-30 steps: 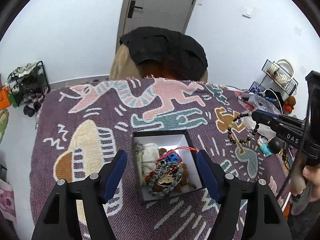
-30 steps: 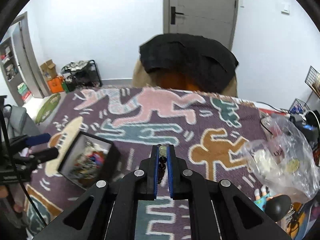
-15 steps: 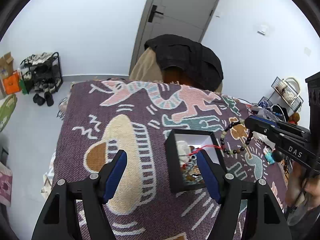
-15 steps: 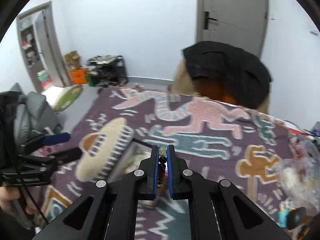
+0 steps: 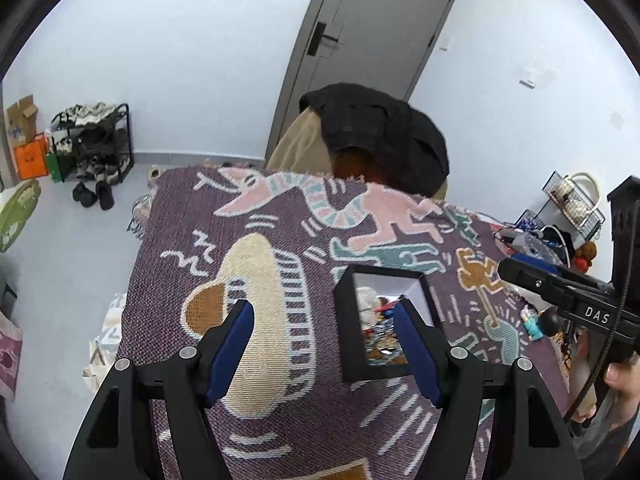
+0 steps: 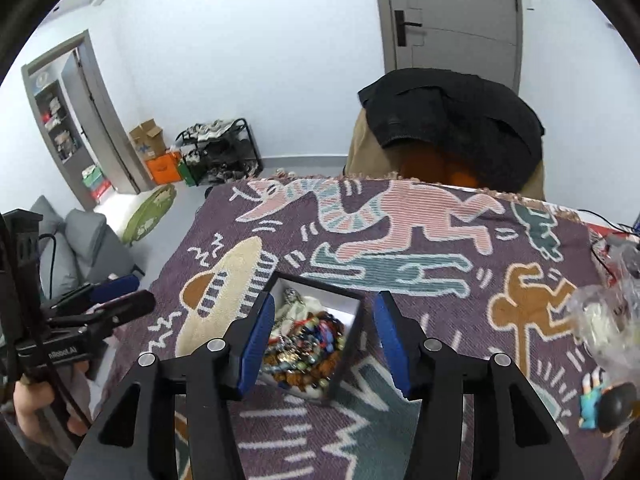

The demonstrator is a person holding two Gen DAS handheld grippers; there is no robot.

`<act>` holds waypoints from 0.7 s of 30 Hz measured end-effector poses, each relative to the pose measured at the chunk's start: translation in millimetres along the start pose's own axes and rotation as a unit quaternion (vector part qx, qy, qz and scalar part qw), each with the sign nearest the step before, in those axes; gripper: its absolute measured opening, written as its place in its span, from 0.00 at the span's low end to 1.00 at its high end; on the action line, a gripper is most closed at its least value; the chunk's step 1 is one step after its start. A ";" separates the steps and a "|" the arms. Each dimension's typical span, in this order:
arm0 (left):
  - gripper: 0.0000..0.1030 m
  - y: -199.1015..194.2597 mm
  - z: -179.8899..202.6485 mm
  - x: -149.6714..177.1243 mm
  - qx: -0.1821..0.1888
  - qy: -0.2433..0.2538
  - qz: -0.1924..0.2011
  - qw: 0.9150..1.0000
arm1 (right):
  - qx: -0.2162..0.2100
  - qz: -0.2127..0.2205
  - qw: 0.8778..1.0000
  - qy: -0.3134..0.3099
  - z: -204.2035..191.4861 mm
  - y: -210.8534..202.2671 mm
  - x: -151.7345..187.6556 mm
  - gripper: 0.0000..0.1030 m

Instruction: Organize jewelry

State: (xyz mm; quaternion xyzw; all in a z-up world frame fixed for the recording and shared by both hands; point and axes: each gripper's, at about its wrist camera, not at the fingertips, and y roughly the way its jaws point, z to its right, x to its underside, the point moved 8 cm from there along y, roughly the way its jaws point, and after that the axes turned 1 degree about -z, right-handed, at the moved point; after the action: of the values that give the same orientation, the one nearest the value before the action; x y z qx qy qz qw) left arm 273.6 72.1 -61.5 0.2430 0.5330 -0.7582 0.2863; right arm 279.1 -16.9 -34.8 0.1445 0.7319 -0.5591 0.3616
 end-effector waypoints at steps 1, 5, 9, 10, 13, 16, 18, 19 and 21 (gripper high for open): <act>0.71 -2.9 3.1 -0.4 0.001 0.001 0.003 1.000 | -0.003 0.002 1.000 0.007 4.8 -6.7 2.2 0.51; 0.74 -15.9 20.7 -2.6 0.004 0.011 0.019 1.000 | -0.006 0.019 1.000 0.016 16.1 -32.0 6.1 0.57; 0.86 -29.0 35.6 -3.5 0.005 0.021 0.037 0.999 | -0.011 0.042 0.999 0.016 21.2 -57.6 10.2 0.78; 0.88 -32.3 39.4 -3.3 0.005 0.024 0.043 0.999 | -0.015 0.046 0.999 0.016 21.4 -64.5 12.4 0.80; 0.97 -44.8 49.5 -2.4 0.002 0.032 0.059 0.998 | -0.016 0.055 0.998 0.018 22.1 -81.0 18.9 0.84; 1.00 -57.5 57.7 0.5 -0.001 0.041 0.070 0.997 | -0.021 0.072 0.997 0.025 23.9 -100.6 25.9 0.99; 1.00 -67.6 62.7 2.6 -0.004 0.047 0.079 0.996 | -0.022 0.083 0.996 0.032 27.6 -114.0 31.0 1.00; 1.00 -71.5 64.9 3.4 -0.006 0.049 0.084 0.995 | -0.022 0.086 0.995 0.035 29.0 -119.2 33.0 1.00; 1.00 -81.2 68.3 6.4 -0.008 0.054 0.092 0.994 | -0.019 0.091 0.995 0.041 33.4 -129.7 37.4 1.00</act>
State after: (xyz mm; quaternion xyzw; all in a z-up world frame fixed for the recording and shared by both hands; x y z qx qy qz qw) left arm 208.4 28.1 9.9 0.3295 0.5291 -0.7099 0.3279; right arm 185.5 -98.1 28.1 0.2264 0.7403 -0.5039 0.3830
